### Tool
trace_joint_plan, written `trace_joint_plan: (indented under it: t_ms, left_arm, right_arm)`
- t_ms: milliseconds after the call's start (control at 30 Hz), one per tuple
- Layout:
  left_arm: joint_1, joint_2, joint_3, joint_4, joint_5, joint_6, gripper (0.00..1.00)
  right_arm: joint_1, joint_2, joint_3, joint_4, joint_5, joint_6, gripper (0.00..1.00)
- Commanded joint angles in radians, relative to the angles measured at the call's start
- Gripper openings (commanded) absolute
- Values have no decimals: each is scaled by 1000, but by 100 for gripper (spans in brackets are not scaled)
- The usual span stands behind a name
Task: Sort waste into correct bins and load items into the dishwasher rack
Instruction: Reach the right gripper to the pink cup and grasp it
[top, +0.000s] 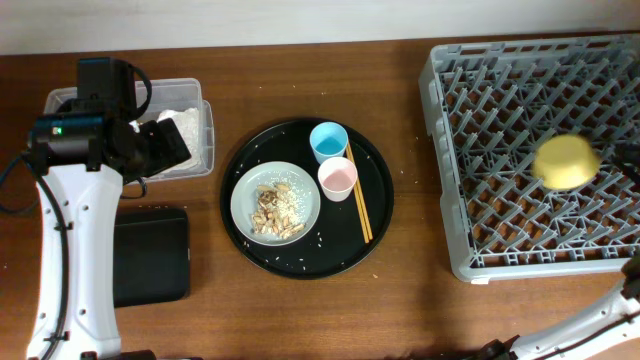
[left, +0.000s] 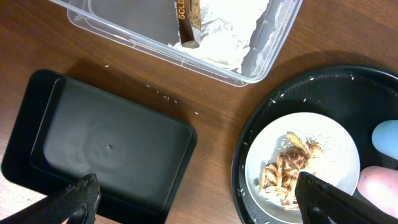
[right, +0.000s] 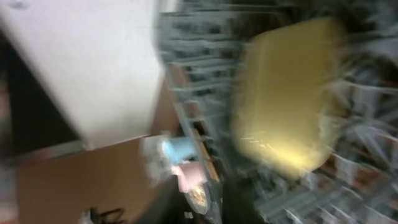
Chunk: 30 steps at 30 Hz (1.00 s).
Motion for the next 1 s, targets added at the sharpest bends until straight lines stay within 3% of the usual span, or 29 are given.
trace_joint_plan:
  t_ms: [0,133,167,200,233,300,367,433,500,567,600,667,733,967]
  left_arm:
    - [2,-2,-2,-1,-11,15,99]
    - [2,-2,-2,-1,-11,15,99]
    - [2,-2,-2,-1,-11,15,99]
    - [2,-2,-2,-1,-11,15,99]
    - [2,-2,-2,-1,-11,15,99]
    - [2,-2,-2,-1,-11,15,99]
    - [2,-1,-2,-1,-11,15,99]
    - [2,-2,-2,-1,-11,15,99]
    - [2,-2,-2,-1,-11,15,99]
    - [2,-2,-2,-1,-11,15,99]
    - [2,-2,-2,-1,-11,15,99]
    - [2,-2,-2,-1,-11,15,99]
    - [2,-2,-2,-1,-11,15,99]
    - [2,-2,-2,-1,-11,15,99]
  right_arm:
    - [-24,-113,3,-5,187,69,25]
    - [13,-383,3,-5,239,106,25]
    - [42,-465,3,-5,232,106,31]
    - [111,-586,3,-5,195,106,79]
    - [176,-656,3,-5,164,106,98]
    - [462,-795,3,6,172,105,98]
    - [772,-796,1,47,259,105,98]
    - [1061,-709,-29,69,411,127,100]
    - [1243,-604,-47,111,689,320,86]
    - [1437,-415,-47,183,924,459,85]
    - [1491,-323,-47,229,992,508,74]
    - [1553,-178,-47,296,1002,510,64]
    - [1573,-95,-47,350,1002,510,46]
    - [1614,-12,-98,447,995,607,41]
